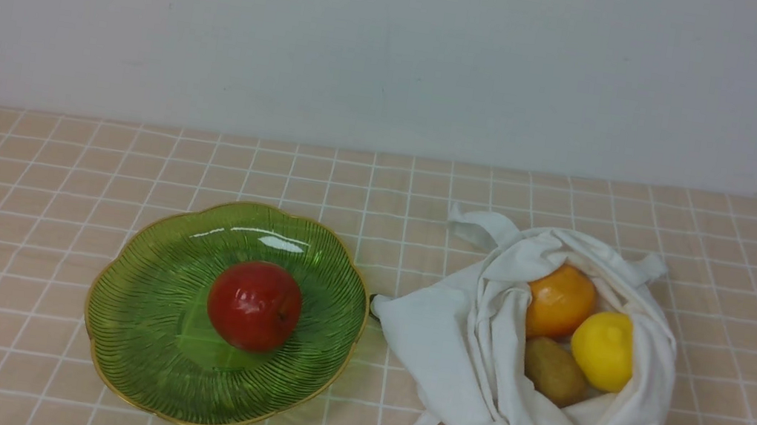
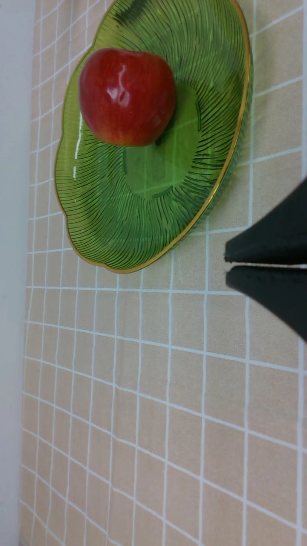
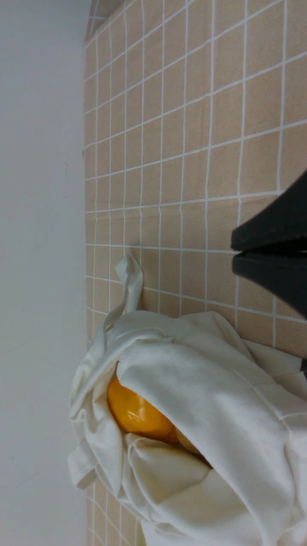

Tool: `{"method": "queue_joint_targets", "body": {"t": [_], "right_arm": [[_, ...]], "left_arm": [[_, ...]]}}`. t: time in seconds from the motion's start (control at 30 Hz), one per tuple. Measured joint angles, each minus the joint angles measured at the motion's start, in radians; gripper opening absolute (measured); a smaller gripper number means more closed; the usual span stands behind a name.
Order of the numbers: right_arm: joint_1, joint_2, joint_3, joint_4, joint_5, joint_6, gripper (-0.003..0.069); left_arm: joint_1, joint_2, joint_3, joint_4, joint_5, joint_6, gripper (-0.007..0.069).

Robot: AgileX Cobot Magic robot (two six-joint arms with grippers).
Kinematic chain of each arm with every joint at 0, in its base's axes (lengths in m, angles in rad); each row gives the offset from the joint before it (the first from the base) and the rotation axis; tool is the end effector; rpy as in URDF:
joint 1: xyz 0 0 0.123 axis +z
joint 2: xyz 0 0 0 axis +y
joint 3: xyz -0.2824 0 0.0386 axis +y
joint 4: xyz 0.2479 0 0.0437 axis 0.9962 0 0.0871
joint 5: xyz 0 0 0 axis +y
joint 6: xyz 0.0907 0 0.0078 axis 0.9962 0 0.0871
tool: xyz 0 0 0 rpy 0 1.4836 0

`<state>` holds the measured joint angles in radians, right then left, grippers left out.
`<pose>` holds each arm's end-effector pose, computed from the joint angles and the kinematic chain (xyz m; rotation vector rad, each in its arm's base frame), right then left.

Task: Take the fruit out of the bag on the brown coffee tablecloth and place them on the plate.
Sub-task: 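Reach into the cloth bag and grasp the lemon with the right gripper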

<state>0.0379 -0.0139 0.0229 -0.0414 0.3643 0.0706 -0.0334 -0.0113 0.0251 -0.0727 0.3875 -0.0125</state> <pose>0.0527 0.0006 0.1734 0.0047 1.8567 0.0348 0.0521 -0.0042 0.1705 -0.0249 1.8850 -0.1034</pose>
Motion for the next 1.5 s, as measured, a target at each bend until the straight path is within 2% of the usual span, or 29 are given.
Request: {"method": "queue_joint_targets", "body": {"t": [0.17, 0.33, 0.53, 0.7, 0.9, 0.93, 0.97, 1.03, 1.1, 1.2, 1.27, 1.4, 1.5], "right_arm": [[0.0, 0.0, 0.007, 0.202, -0.193, 0.025, -0.0013], [0.0, 0.0, 0.007, 0.385, -0.31, 0.049, -0.0013], [0.0, 0.0, 0.007, 0.428, -0.342, 0.049, -0.0013], [0.001, 0.0, -0.005, 0.498, -0.43, 0.09, -0.0013], [0.053, 0.084, -0.294, 0.428, -0.177, 0.081, -0.0013], [0.073, 0.174, -0.408, 0.4, -0.046, 0.059, -0.0013], [0.084, 0.213, -0.435, 0.389, 0.013, 0.046, -0.0013], [0.111, 0.4, -0.6, 0.357, 0.278, -0.021, -0.0013], [0.119, 0.531, -0.676, 0.349, 0.403, -0.088, -0.0013], [0.122, 0.682, -0.742, 0.349, 0.496, -0.169, -0.0013], [0.122, 0.834, -0.801, 0.368, 0.546, -0.286, -0.0013], [0.123, 1.046, -0.885, 0.43, 0.557, -0.454, -0.0013], [0.123, 1.137, -0.924, 0.452, 0.557, -0.505, -0.0013]], "left_arm": [[0.0, 0.0, 0.0, 0.0, 0.0, 0.0, -0.0008], [0.0, 0.0, 0.0, 0.0, 0.0, 0.0, -0.0008], [0.0, 0.0, 0.0, 0.0, 0.0, 0.0, -0.0008], [0.0, 0.0, 0.0, 0.0, 0.0, -0.001, -0.0008], [0.0, 0.0, 0.0, 0.0, 0.0, -0.001, -0.0008], [0.0, 0.0, 0.0, 0.0, 0.0, -0.001, -0.0008], [0.0, 0.0, 0.0, 0.0, 0.0, -0.001, -0.0008], [0.0, 0.0, 0.0, 0.0, 0.0, -0.001, -0.0008], [0.0, 0.0, 0.0, 0.0, 0.0, -0.001, -0.0008], [0.0, 0.0, 0.0, 0.0, 0.0, -0.001, -0.0008], [0.0, 0.0, 0.0, 0.0, 0.0, -0.001, -0.0008], [0.0, 0.0, 0.0, 0.0, 0.0, -0.001, -0.0008], [0.0, 0.0, 0.0, 0.0, 0.0, -0.001, -0.0008]]}}
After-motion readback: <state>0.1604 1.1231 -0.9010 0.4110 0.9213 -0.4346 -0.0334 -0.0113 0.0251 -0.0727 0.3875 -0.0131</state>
